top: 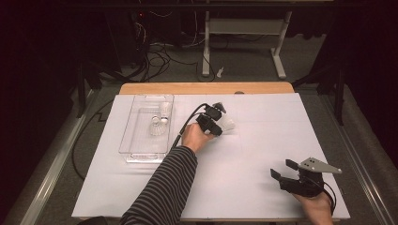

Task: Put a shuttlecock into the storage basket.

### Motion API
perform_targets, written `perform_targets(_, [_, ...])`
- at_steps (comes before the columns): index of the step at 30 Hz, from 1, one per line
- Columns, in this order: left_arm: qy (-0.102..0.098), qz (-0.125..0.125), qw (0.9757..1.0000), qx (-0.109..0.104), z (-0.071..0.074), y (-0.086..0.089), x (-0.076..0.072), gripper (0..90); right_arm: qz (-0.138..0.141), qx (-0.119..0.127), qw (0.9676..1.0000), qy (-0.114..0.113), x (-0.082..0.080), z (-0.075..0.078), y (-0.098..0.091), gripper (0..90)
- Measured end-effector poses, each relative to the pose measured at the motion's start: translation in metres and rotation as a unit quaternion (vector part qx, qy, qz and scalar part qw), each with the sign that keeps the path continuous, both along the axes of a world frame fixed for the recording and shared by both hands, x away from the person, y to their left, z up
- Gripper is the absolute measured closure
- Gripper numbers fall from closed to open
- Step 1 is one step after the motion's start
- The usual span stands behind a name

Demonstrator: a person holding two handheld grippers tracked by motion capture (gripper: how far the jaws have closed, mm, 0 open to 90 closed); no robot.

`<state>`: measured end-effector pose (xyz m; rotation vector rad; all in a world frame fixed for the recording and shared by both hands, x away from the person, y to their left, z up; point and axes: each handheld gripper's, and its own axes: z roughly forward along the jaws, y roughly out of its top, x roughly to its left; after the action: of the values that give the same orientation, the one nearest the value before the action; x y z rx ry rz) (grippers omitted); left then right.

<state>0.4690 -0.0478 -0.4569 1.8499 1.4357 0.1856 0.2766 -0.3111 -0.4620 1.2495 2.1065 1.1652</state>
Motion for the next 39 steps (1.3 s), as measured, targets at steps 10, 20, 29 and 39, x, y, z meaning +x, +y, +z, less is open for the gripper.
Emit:
perform_targets(10, [0.000, -0.002, 1.0000, 0.003, 0.000, 0.001, 0.000, 64.6, 0.001, 0.000, 1.0000, 0.000, 0.000, 0.000, 0.000, 27.4])
perform_targets(20, [-0.001, 0.000, 1.0000, 0.001, 0.002, 0.001, 0.000, 64.8, -0.001, 0.000, 1.0000, -0.001, 0.000, 0.000, 0.000, 27.5])
perform_targets(29, [-0.002, -0.002, 1.0000, -0.006, 0.009, 0.002, -0.004, 64.8, 0.000, -0.001, 1.0000, -0.001, 0.000, 0.000, 0.000, 27.5])
perform_targets(39, [-0.005, -0.004, 0.9999, -0.009, 0.014, 0.006, -0.008, 64.8, 0.000, -0.002, 1.0000, -0.002, 0.000, 0.000, 0.000, 27.6])
